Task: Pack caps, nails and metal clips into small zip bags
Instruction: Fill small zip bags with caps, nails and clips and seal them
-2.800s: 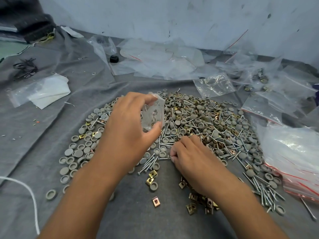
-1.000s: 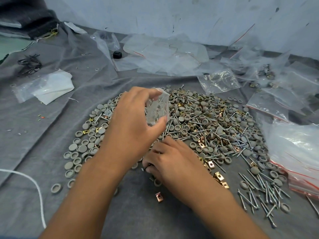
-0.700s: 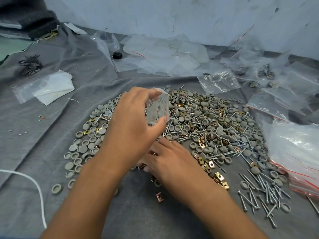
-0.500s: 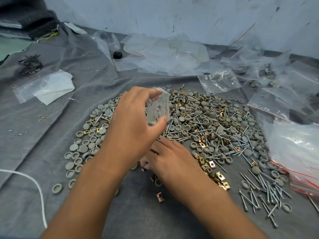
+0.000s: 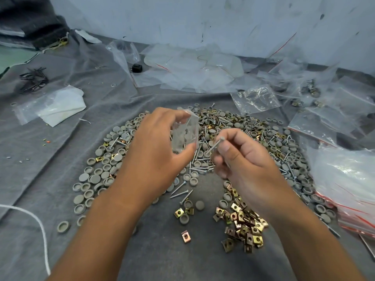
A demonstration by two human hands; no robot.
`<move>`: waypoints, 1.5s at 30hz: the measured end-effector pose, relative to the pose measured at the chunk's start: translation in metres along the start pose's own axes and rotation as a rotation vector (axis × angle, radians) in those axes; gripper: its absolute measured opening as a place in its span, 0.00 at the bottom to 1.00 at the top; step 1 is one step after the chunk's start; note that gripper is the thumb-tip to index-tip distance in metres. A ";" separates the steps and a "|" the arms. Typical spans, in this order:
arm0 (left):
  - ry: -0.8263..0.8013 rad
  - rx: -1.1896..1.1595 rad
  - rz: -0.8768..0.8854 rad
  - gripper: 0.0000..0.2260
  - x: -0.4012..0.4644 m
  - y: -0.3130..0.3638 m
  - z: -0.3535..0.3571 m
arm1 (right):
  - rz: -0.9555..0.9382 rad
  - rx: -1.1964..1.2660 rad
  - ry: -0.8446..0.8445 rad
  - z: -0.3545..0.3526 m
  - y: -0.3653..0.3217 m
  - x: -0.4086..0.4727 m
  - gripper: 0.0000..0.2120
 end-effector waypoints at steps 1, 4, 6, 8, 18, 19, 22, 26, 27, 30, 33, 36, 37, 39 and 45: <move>-0.014 0.012 0.010 0.23 -0.001 0.003 0.003 | -0.017 0.046 0.031 -0.003 -0.004 0.001 0.06; -0.046 0.040 0.044 0.24 -0.003 0.013 0.010 | -0.111 -0.064 0.139 -0.012 -0.017 0.002 0.05; -0.061 0.062 0.067 0.24 -0.005 0.019 0.015 | -0.183 -0.251 0.212 -0.014 -0.025 -0.001 0.04; -0.067 0.062 0.085 0.24 -0.006 0.021 0.018 | -0.244 -0.412 0.259 -0.013 -0.031 -0.004 0.03; -0.064 0.041 0.070 0.23 -0.006 0.021 0.018 | -0.444 -0.620 0.393 -0.015 -0.057 -0.017 0.09; -0.066 0.041 0.069 0.23 -0.006 0.021 0.018 | -0.472 -0.622 0.397 -0.015 -0.060 -0.019 0.10; -0.080 0.047 0.078 0.23 -0.007 0.023 0.020 | -0.588 -0.724 0.401 -0.007 -0.071 -0.026 0.09; -0.090 0.045 0.086 0.22 -0.007 0.024 0.023 | -0.612 -1.008 0.346 0.007 -0.067 -0.024 0.13; -0.085 0.043 0.087 0.21 -0.008 0.024 0.023 | -0.584 -1.031 0.328 0.008 -0.063 -0.022 0.16; -0.087 0.026 0.096 0.21 -0.009 0.025 0.023 | -0.559 -0.950 0.353 -0.001 -0.062 -0.023 0.14; -0.138 0.017 0.120 0.26 -0.010 0.027 0.025 | -0.538 -0.994 0.357 -0.014 -0.064 -0.020 0.10; -0.179 0.090 0.177 0.29 -0.013 0.033 0.029 | -0.478 -1.002 0.312 -0.023 -0.059 -0.015 0.09; -0.160 0.095 0.192 0.27 -0.013 0.035 0.028 | -0.480 -0.987 0.314 -0.024 -0.059 -0.015 0.07; -0.084 0.053 0.212 0.22 -0.012 0.038 0.021 | -0.500 -0.948 0.351 -0.027 -0.063 -0.017 0.04; 0.148 -0.387 0.126 0.11 -0.010 0.033 -0.011 | -0.534 -0.638 0.460 -0.043 -0.071 -0.025 0.04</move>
Point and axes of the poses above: each hand's wrist, its own x-axis towards the middle knuckle, its own z-axis out of the palm, y = z × x, the point moved 10 cm from there along x, towards the middle knuckle, and after that the axes turned 1 degree about -z, right-handed, at the moved point
